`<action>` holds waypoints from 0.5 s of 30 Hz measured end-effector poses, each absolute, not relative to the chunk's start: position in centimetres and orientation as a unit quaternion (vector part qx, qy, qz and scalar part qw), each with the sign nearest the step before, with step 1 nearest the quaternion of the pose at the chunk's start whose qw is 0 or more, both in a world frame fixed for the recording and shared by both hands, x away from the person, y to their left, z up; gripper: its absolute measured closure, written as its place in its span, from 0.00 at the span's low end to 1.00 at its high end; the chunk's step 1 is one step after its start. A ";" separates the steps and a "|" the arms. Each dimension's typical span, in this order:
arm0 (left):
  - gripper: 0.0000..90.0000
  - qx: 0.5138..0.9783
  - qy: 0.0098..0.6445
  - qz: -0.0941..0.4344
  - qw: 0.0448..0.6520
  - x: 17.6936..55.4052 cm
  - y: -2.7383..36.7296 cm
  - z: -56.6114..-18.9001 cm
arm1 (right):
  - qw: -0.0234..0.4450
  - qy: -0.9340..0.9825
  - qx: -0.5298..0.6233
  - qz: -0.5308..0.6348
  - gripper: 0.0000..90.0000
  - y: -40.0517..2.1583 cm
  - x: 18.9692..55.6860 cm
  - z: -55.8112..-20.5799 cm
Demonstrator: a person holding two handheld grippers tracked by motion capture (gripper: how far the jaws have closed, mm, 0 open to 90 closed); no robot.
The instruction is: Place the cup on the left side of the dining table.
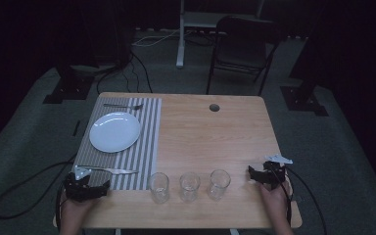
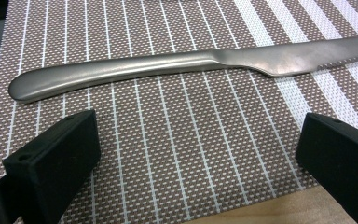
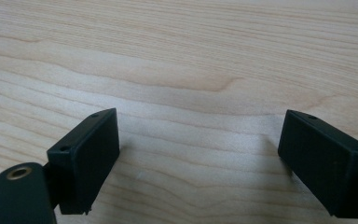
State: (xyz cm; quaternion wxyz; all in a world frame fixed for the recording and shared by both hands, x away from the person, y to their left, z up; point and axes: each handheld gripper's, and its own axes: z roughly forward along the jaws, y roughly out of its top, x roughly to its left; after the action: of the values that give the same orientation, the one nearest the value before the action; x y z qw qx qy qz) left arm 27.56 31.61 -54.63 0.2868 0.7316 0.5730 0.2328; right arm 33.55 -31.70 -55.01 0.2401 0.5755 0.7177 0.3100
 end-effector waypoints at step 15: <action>0.00 0.750 0.550 0.222 0.293 27.7 32.2 -54.6 | 0.244 0.710 0.586 0.306 0.13 -31.8 33.3 -55.0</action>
State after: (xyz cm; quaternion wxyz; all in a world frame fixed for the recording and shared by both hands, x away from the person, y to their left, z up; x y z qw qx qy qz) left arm 27.67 32.17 -54.58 0.2927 0.7501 0.5499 0.2220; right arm 33.31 -31.81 -55.01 0.2437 0.5857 0.7099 0.3060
